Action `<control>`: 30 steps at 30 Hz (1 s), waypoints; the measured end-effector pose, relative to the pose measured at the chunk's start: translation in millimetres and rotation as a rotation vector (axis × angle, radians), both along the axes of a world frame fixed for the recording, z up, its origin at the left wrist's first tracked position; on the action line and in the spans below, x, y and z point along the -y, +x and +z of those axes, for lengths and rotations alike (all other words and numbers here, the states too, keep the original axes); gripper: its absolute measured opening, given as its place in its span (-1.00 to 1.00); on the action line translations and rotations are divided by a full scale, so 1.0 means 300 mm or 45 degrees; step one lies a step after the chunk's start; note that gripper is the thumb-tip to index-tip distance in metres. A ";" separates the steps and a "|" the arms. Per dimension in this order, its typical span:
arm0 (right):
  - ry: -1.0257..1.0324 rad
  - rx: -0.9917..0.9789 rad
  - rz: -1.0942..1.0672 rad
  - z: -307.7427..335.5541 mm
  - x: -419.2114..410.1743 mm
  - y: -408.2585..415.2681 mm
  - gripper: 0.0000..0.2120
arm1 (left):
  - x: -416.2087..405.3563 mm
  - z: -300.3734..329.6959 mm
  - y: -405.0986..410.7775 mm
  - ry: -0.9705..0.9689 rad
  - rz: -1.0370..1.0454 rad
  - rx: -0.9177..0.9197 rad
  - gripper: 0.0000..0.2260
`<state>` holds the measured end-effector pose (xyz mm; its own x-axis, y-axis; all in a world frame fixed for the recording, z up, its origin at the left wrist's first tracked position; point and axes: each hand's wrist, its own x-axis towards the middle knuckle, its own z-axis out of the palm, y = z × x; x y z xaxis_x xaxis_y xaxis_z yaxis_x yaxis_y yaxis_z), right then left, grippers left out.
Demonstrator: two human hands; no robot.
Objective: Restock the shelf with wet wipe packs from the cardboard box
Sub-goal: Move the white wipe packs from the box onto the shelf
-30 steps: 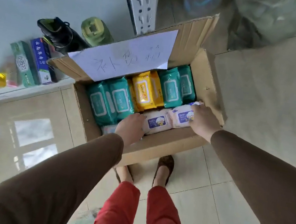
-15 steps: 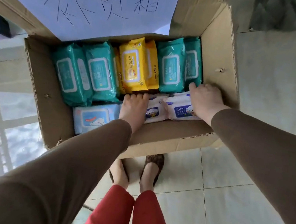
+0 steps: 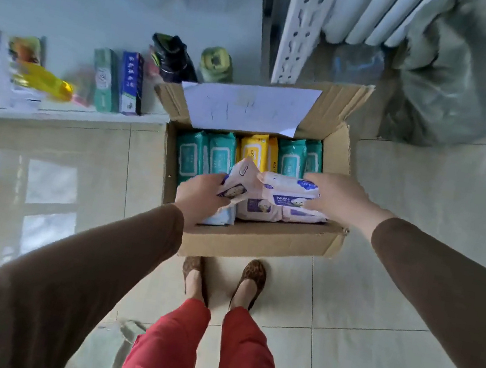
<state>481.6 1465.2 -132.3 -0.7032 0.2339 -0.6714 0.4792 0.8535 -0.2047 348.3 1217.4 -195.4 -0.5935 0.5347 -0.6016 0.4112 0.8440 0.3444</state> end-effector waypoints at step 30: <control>-0.975 -0.916 -0.428 1.113 1.772 -1.856 -0.50 | 1.949 1.413 -1.705 0.301 0.542 -0.542 -0.52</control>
